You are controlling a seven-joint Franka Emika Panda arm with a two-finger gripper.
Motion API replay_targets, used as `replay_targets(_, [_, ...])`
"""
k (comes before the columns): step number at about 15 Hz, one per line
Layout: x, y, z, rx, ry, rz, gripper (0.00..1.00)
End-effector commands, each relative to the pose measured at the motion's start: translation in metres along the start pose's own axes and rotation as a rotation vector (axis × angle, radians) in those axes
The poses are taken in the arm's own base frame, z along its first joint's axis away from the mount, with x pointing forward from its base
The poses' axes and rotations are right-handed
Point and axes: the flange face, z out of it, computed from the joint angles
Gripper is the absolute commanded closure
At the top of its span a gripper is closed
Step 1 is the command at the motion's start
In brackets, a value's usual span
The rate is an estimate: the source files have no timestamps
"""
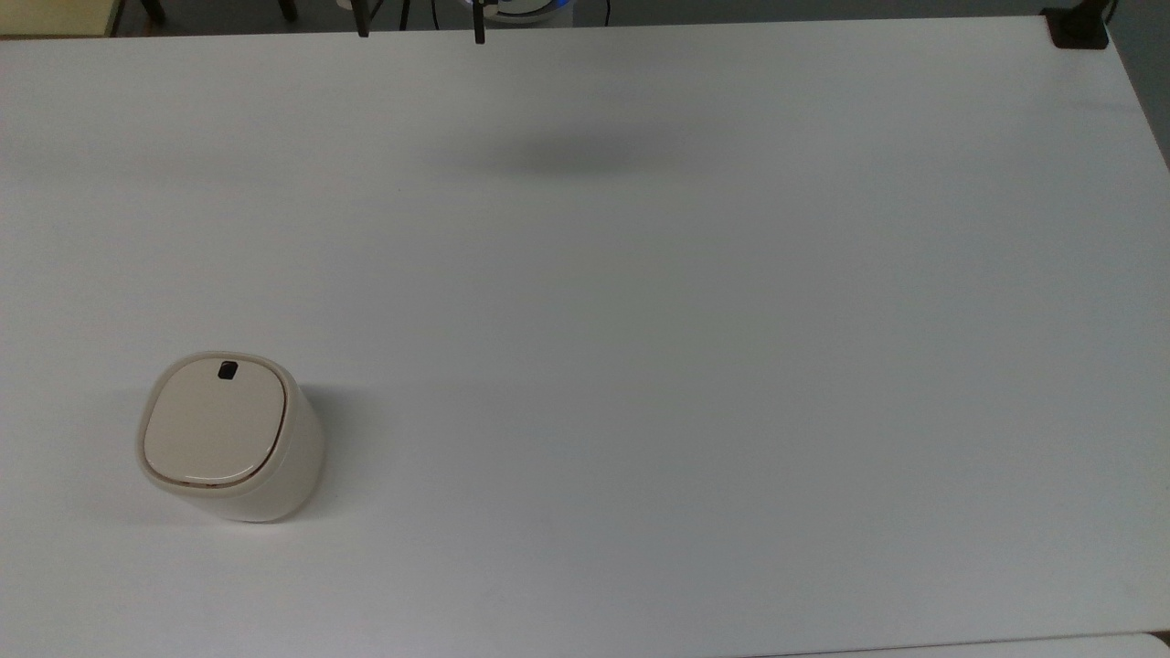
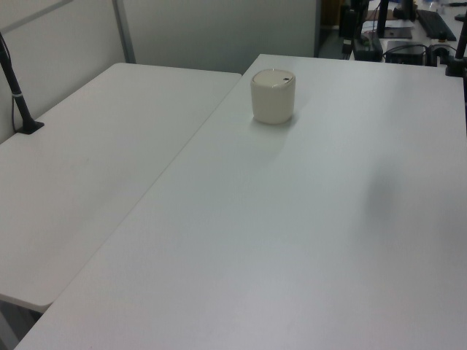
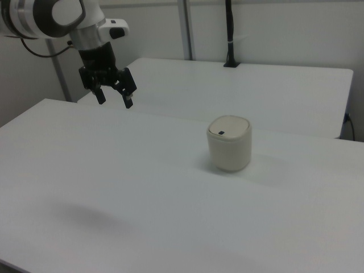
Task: Open the trash bin
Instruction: 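Move the gripper over the cream trash bin and lower toward the lid tab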
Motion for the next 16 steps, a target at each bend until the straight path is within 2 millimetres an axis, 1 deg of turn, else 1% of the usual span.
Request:
replay_targets(1, [0.0,0.003,0.004,0.023,-0.011,-0.076,0.0])
replay_targets(4, [0.011,0.007,0.011,0.019,0.02,-0.129,0.01])
replay_targets(5, [0.015,0.014,0.011,0.015,0.047,-0.112,0.04])
replay_targets(6, [0.021,0.025,0.017,0.012,0.066,-0.086,0.08])
replay_targets(7, [0.027,0.029,0.018,0.01,0.096,-0.069,0.13])
replay_targets(8, [0.037,0.037,0.022,0.005,0.148,-0.014,0.2])
replay_targets(9, [0.044,0.045,0.021,0.001,0.195,0.048,0.27])
replay_targets(10, [0.052,0.048,0.024,0.003,0.241,0.112,0.35])
replay_targets(11, [0.063,0.051,0.029,0.01,0.299,0.18,0.48])
replay_targets(12, [0.074,0.058,0.036,0.021,0.362,0.265,0.65])
replay_targets(13, [0.084,0.065,0.04,0.037,0.426,0.355,0.8])
replay_targets(14, [0.092,0.075,0.049,0.049,0.474,0.435,0.89])
replay_targets(15, [0.098,0.084,0.057,0.053,0.512,0.493,0.96])
replay_targets(16, [0.103,0.091,0.067,0.055,0.539,0.535,0.96])
